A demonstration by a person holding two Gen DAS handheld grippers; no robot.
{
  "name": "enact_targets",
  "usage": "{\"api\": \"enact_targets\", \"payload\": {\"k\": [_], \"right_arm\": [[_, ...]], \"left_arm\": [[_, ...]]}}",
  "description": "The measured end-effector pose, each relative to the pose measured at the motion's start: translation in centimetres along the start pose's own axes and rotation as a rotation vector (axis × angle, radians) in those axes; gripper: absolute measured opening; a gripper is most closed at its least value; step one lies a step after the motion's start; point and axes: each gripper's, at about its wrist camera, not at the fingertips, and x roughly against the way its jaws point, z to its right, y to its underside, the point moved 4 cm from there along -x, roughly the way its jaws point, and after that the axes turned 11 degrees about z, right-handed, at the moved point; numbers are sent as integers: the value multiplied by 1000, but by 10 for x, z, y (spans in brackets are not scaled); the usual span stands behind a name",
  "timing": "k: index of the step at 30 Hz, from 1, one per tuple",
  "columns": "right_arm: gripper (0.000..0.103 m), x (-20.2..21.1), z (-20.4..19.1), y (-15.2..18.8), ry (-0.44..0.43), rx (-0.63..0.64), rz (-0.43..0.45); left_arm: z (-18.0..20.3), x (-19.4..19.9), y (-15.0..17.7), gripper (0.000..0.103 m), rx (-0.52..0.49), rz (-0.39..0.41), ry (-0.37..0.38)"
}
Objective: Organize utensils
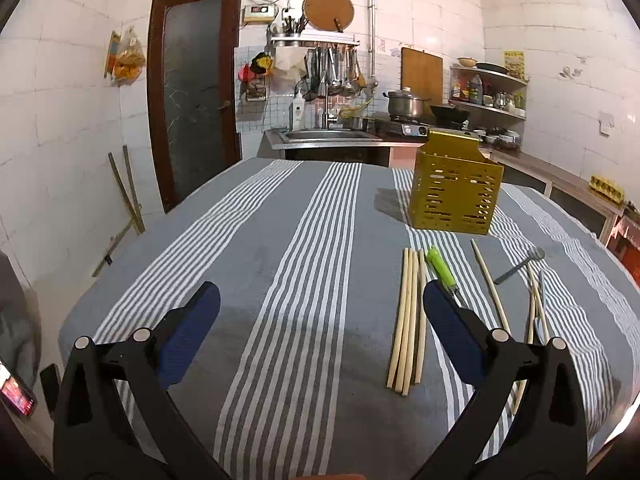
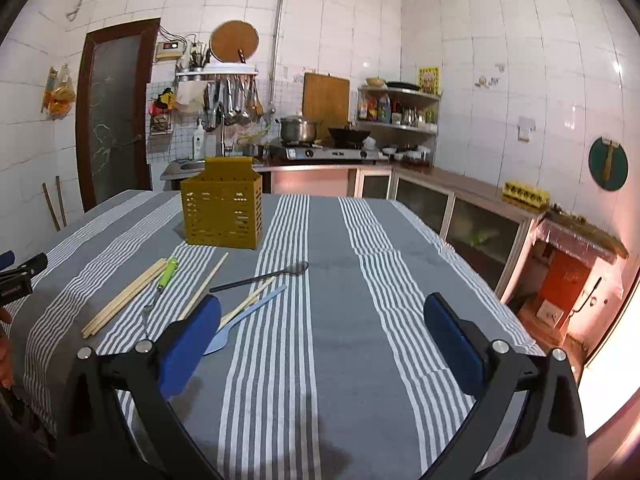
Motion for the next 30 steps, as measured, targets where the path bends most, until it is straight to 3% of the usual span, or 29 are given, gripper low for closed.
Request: {"api": "enact_targets", "payload": {"k": [8,24,30], "right_arm": [[99,-22,-9,-8,-22,4,-5],[99,-44,-21,-2,-31,-2,-68],[99,-48,-24,-7,-41,15,-69]], "left_arm": [[12,-14,-3,98,-36,-22,76],[15,-47,-9,98,-18,-75,127],[22,-50,-17,98,-42,-47,131]]}}
